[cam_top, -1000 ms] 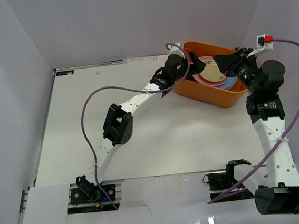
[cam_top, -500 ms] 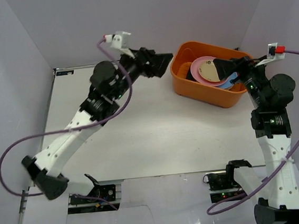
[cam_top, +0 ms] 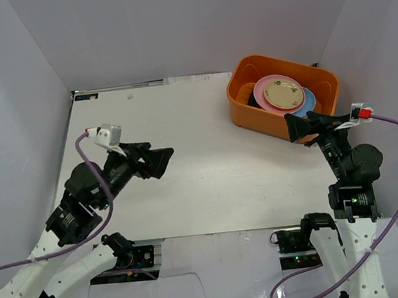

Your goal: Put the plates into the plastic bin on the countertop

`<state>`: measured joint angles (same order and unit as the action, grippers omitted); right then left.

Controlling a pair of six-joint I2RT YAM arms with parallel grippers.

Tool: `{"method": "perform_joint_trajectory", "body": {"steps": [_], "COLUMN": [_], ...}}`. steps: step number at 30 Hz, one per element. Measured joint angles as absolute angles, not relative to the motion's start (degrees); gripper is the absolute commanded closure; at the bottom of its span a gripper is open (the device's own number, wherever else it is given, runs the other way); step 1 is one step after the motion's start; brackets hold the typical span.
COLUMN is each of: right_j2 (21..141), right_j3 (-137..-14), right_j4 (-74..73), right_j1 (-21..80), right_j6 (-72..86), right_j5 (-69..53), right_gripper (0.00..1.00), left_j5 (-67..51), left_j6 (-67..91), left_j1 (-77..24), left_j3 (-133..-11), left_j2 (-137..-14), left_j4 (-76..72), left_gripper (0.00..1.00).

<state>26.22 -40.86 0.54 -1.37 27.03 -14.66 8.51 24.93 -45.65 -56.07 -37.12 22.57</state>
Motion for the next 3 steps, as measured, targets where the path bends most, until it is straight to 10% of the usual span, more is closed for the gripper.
{"method": "perform_joint_trajectory", "body": {"steps": [3], "right_j2": [26.3], "right_j3": [-43.0], "right_j4": [0.8], "right_j1": [-1.4], "right_j6": [27.3], "right_j5": [-14.8], "right_gripper": [0.10], "left_j5": [9.3], "left_j6": [24.4], "left_j1": [-45.6], "left_j3": [-56.6], "left_j2": [-33.7], "left_j4": [23.7], "left_gripper": [0.02]}}
